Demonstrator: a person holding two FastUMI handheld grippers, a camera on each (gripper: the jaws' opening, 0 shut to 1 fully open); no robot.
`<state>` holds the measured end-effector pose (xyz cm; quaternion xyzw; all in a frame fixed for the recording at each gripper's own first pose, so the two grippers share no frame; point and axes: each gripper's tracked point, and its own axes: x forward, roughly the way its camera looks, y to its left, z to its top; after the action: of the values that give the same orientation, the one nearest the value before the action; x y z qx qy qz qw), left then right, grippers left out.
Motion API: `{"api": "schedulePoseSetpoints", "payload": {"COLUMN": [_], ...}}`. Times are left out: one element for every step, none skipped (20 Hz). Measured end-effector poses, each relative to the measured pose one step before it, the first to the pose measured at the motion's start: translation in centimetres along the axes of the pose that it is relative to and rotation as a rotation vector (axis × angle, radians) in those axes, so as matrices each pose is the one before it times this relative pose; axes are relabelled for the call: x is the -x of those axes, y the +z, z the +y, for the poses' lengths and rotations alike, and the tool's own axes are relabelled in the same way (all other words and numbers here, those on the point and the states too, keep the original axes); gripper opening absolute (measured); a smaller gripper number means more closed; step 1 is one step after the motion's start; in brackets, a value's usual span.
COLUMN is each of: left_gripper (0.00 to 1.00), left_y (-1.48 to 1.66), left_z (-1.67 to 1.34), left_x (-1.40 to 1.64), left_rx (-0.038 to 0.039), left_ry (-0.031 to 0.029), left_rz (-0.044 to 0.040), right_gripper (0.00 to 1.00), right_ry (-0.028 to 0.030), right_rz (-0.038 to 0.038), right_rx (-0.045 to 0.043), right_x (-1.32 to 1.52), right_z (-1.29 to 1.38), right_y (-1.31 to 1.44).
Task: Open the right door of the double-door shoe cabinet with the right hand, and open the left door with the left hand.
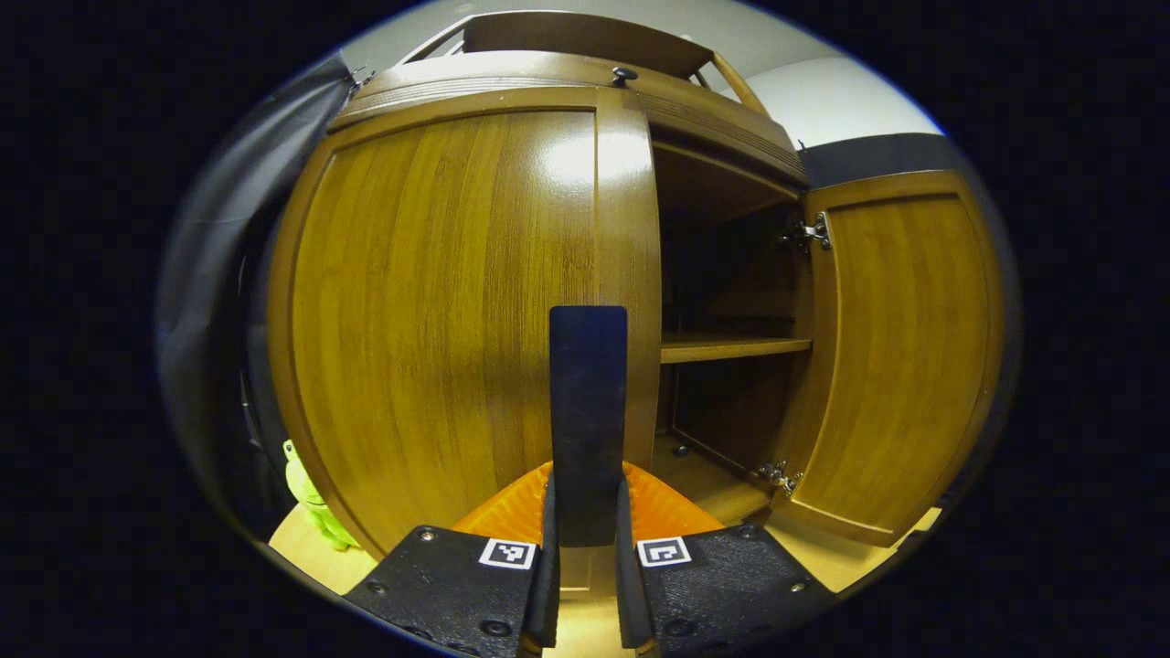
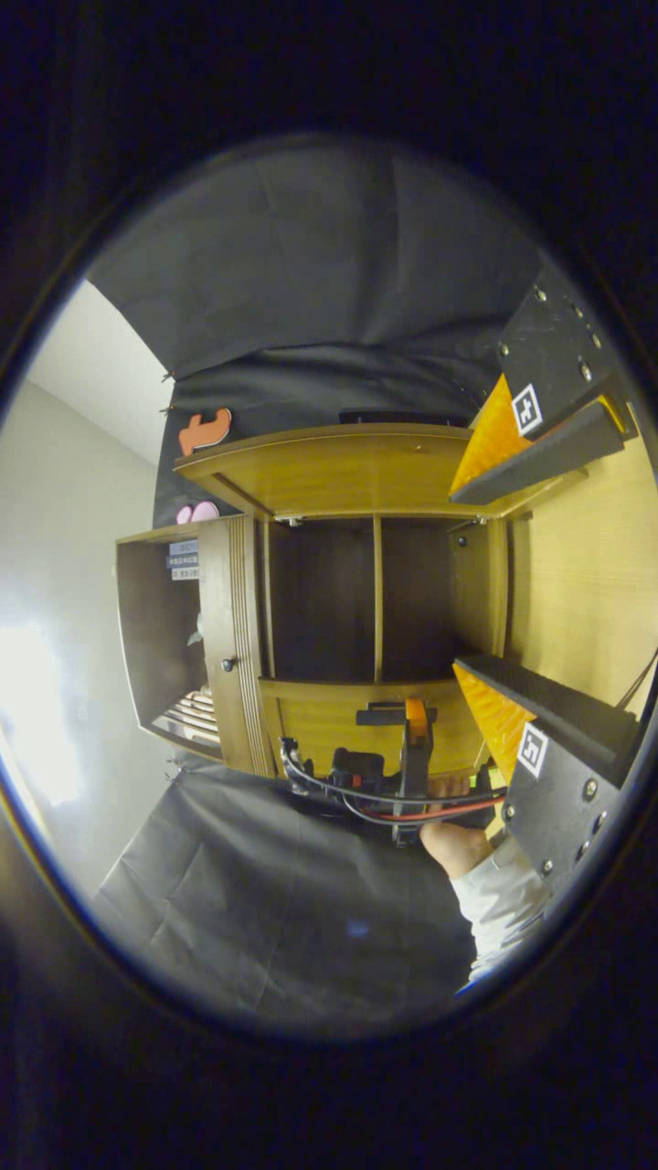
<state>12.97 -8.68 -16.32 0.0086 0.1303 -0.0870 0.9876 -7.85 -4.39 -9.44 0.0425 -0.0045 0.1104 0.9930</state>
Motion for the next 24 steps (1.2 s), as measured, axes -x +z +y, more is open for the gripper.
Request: {"api": "schedulePoseSetpoints", "payload": {"left_gripper": [0.27,0.27,0.27,0.27,0.27,0.26,0.26,0.27,0.26,0.27,0.27,0.26,0.26,0.26,0.26,0.26,0.25,0.27,0.26,0.25,0.26,0.26,0.20,0.19], "left_y": [0.033,0.086,0.033,0.022,0.056,-0.114,-0.004,-0.066,0.098,-0.059,-0.029,-0.044,0.165,0.021,-0.087,0.072,0.079,0.002,0.060,-0.059,0.149,-0.046,0.028,-0.103], "left_z": [-0.139,-0.151,0.083,0.430,0.414,0.272,0.329,0.311,0.220,0.479,0.437,0.378,0.361,0.385,0.477,0.606,0.646,0.699,0.657,0.725,0.704,0.662,0.717,1.146], "left_x": [0.569,0.804,0.940,1.782,1.331,0.858,0.775,0.887,0.488,0.804,0.826,0.614,0.581,0.558,0.588,0.750,0.623,0.677,0.582,0.593,0.501,0.718,0.047,0.750], "left_rx": [0.00077,0.00136,-0.00055,0.00212,0.00529,-0.00213,-0.00293,0.00255,0.01041,0.00768,-0.00384,-0.00713,0.00397,0.00936,0.00041,0.00548,0.00248,-0.00158,-0.00174,0.00149,0.00250,-0.00121,0.00211,-0.01183], "left_ry": [0.00133,-0.00434,-0.00391,-0.00423,-0.00109,-0.00044,0.00297,0.00490,0.00634,0.00807,0.00818,0.00761,0.00603,0.00872,0.00997,0.01521,0.01774,0.01775,0.01527,0.01700,0.01577,0.01786,0.02258,0.03241], "left_rz": [-0.00017,-0.00253,0.00028,-0.00692,-0.01148,-0.00384,-0.00424,0.00451,0.00172,0.00683,-0.00361,-0.00125,-0.00721,-0.00298,0.00210,-0.00654,-0.00062,-0.00692,0.00126,0.00005,-0.00057,0.00625,0.00314,0.00625], "right_gripper": [0.94,0.94,0.94,0.98,0.94,0.94,0.98,0.98,0.98,0.98,0.98,0.98,0.98,0.98,0.98,0.98,0.98,0.98,0.98,0.98,0.98,0.98,0.98,0.94], "right_ry": [0.00498,0.00694,0.00185,-0.00170,-0.00286,-0.00170,-0.00080,0.00111,0.00156,-0.00002,0.00352,0.00977,0.00606,0.00013,-0.00062,0.00231,0.00661,0.00655,0.00540,0.00317,0.00227,-0.00139,-0.00512,0.00259], "right_rz": [-0.00531,-0.00476,-0.00558,-0.00580,-0.00526,-0.00508,-0.00632,-0.00591,-0.00343,-0.00068,-0.00102,-0.00245,-0.00072,-0.00318,-0.00643,-0.00552,-0.00125,-0.00020,0.00010,0.00191,0.00275,-0.00306,-0.01202,-0.01024], "right_rx": [-0.00221,0.00037,-0.00126,-0.00204,-0.00230,-0.00186,-0.00246,-0.00201,-0.00070,-0.00026,-0.00124,-0.00146,-0.00005,0.00389,0.00616,0.00602,0.00526,0.00245,0.00137,0.00148,0.00233,-0.00076,-0.01027,-0.01241], "right_x": [0.061,0.120,0.000,0.032,0.116,0.164,0.120,0.212,0.093,-0.099,-0.297,-0.057,0.114,0.123,0.215,0.095,0.041,-0.017,0.009,-0.078,-0.224,-0.078,0.067,0.048], "right_z": [0.106,0.036,-0.023,-0.086,-0.080,-0.090,-0.008,-0.015,0.069,0.119,0.167,0.343,0.268,0.097,0.128,0.168,0.251,0.327,0.271,0.219,0.187,0.113,-0.019,0.140], "right_y": [0.055,0.112,0.114,0.155,0.122,0.227,0.199,0.257,0.032,0.094,0.125,0.125,0.115,0.178,0.234,0.241,-0.003,0.044,-0.072,-0.021,-0.105,0.052,0.367,0.356]}}
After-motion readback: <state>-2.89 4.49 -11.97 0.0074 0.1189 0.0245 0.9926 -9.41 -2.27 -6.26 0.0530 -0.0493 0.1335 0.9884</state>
